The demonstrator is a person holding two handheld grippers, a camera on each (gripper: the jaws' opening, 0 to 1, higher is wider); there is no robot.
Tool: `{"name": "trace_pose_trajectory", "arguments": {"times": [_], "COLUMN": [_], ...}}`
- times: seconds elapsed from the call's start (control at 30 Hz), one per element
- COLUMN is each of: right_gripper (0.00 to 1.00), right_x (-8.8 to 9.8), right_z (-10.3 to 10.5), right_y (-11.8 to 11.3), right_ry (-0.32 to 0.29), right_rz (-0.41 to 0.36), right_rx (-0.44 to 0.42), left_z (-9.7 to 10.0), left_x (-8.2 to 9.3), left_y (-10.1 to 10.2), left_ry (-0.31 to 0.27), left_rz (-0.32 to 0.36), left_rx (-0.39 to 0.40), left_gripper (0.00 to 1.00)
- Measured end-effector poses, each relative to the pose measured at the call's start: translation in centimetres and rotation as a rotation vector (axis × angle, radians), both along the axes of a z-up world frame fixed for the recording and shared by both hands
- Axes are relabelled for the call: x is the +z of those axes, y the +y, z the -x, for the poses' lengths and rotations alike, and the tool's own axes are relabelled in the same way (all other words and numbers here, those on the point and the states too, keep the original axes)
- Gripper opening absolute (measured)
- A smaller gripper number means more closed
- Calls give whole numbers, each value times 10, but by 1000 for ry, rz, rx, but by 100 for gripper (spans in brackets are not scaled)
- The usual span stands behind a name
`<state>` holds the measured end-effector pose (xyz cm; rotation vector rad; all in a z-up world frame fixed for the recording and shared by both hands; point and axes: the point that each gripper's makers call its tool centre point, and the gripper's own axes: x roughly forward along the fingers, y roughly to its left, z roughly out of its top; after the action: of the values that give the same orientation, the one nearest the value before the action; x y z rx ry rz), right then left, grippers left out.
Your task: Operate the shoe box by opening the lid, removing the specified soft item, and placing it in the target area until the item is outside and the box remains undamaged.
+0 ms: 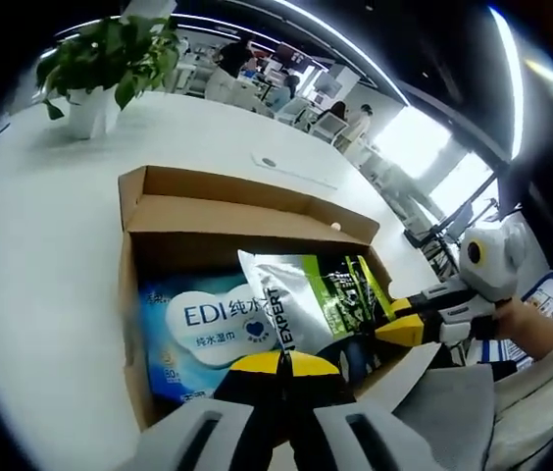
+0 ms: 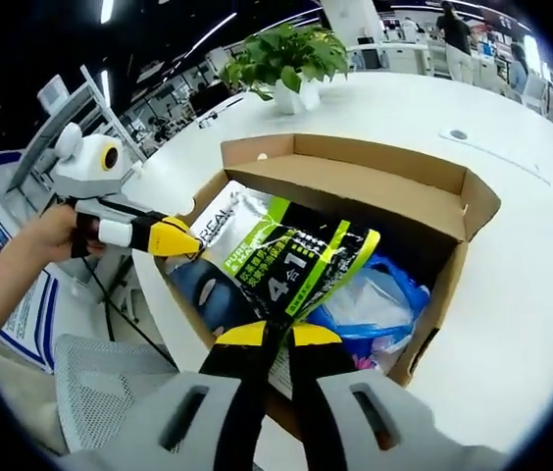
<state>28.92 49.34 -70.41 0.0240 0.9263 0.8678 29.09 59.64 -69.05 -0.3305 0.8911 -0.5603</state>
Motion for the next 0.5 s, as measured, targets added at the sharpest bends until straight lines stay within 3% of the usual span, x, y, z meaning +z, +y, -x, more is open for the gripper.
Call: {"name": "trace_pose_trajectory", "arguments": {"times": [0.5], "right_gripper": [2], "right_x": [26], "right_z": [-5], "right_y": [-40], "right_ry": [-32], "right_rz": [-24], "right_rx": [-118], "left_z": [-3], "left_x": [12], "left_y": [-39], "left_ry": [-26], "left_rz": [-35], "left_rx": [-68], "left_gripper": [0]}}
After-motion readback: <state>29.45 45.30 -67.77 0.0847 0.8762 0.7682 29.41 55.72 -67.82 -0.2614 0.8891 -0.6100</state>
